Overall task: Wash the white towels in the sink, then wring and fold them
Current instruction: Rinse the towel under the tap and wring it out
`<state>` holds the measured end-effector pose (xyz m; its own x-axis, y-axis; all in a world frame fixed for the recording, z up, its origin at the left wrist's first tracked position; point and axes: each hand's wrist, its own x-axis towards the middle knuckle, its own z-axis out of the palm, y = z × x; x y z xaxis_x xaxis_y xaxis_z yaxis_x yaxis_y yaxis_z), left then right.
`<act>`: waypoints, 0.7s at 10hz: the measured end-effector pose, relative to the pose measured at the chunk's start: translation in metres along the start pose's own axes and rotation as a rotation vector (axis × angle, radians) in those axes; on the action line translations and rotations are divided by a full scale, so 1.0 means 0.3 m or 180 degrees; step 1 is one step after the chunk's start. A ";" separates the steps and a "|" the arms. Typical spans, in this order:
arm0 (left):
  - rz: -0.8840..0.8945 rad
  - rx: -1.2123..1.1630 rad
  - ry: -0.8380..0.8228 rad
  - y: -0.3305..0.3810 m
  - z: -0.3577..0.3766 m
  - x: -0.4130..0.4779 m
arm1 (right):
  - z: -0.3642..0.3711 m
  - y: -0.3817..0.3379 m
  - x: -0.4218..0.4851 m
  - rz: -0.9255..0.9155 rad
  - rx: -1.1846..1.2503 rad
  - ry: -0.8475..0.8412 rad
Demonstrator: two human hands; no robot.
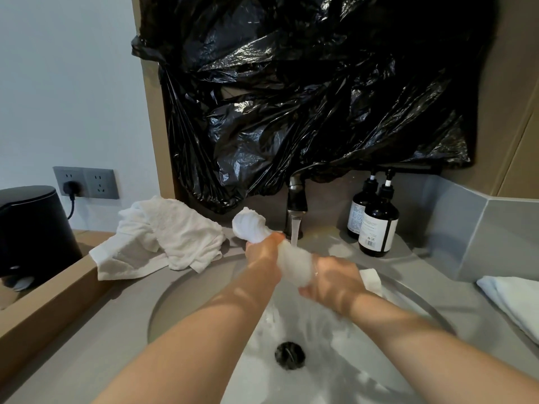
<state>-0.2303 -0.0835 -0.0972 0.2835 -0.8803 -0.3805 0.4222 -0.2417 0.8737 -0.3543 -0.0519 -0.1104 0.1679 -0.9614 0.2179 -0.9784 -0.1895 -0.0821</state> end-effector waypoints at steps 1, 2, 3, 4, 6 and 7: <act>0.0105 0.0101 0.0125 -0.014 -0.011 0.020 | 0.038 0.007 0.011 -0.0220 -0.0487 0.0237; 0.0242 0.0147 0.0143 -0.034 -0.011 0.026 | 0.068 0.000 0.025 -0.0222 -0.0557 0.0171; 0.0390 0.0173 0.0262 -0.039 0.000 0.026 | 0.063 -0.015 0.037 -0.0149 -0.0449 0.0004; 0.0276 0.0096 0.0356 -0.049 0.016 0.018 | 0.044 -0.016 0.042 0.0071 -0.0342 -0.0171; 0.0384 -0.0187 0.0125 -0.040 -0.013 0.013 | 0.025 -0.024 0.054 0.0210 -0.0037 -0.0314; 0.0226 -0.0226 -0.0353 -0.034 -0.034 0.008 | 0.007 -0.011 0.055 0.0304 0.0432 -0.0352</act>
<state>-0.2250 -0.0790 -0.1101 0.2194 -0.9348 -0.2792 0.4655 -0.1512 0.8720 -0.3482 -0.0675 -0.1087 0.0944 -0.9910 0.0953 -0.9666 -0.1142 -0.2293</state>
